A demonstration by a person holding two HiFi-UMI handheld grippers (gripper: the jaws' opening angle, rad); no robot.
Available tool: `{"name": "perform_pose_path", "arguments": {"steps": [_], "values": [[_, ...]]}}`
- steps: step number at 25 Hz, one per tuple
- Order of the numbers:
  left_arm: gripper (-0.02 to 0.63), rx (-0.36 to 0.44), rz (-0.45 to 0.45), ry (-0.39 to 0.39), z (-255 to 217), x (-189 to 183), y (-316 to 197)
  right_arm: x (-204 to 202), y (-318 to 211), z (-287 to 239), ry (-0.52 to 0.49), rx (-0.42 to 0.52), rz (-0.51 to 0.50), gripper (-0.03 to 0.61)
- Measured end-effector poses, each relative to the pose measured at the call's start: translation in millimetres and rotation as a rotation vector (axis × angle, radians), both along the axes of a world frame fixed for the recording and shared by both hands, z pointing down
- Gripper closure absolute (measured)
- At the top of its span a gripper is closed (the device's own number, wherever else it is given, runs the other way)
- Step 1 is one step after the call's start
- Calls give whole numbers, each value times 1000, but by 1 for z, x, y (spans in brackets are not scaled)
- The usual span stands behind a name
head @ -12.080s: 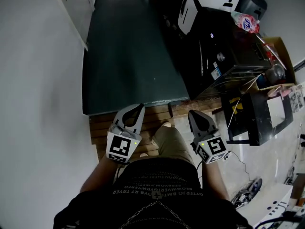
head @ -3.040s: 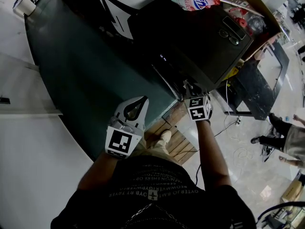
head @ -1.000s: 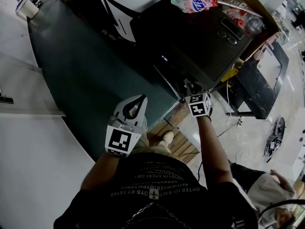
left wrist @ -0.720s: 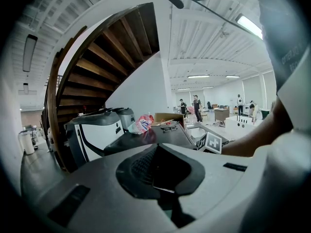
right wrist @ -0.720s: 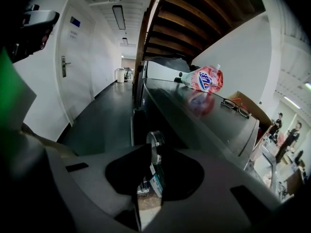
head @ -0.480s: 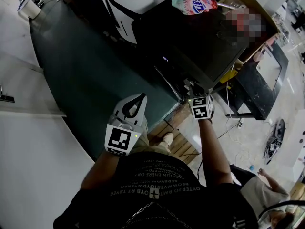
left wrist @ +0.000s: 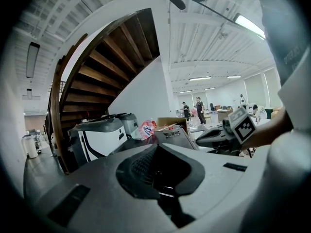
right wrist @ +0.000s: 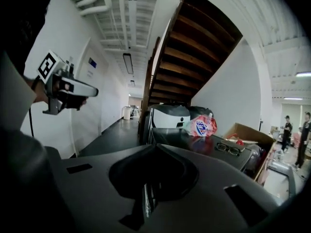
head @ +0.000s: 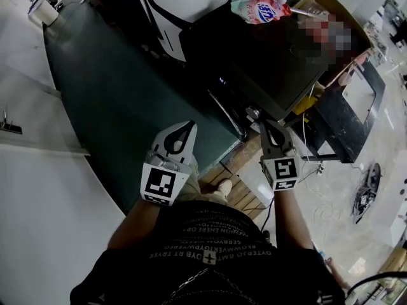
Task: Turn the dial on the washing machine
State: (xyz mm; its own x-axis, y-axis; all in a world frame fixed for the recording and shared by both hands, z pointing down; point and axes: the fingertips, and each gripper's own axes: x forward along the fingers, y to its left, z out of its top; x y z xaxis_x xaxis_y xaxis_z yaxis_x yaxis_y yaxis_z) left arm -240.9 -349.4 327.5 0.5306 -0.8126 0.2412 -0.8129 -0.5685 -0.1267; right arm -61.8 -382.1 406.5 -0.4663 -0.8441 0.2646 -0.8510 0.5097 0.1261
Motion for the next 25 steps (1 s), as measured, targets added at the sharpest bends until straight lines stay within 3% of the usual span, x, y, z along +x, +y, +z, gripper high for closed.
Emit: {"name": "perform_pose_path", "arguments": {"steps": [5,14,25], "values": [[607,19,-7,4,-8,1,6,-5,29,-57,-61,88,-25,583],[609,41,-23,9,-22,6,13,5,39,-52,-81,20,-18,581],[609,61,-33,17,-34,15,21,7,41,-65,-36,56,-48,581]]}}
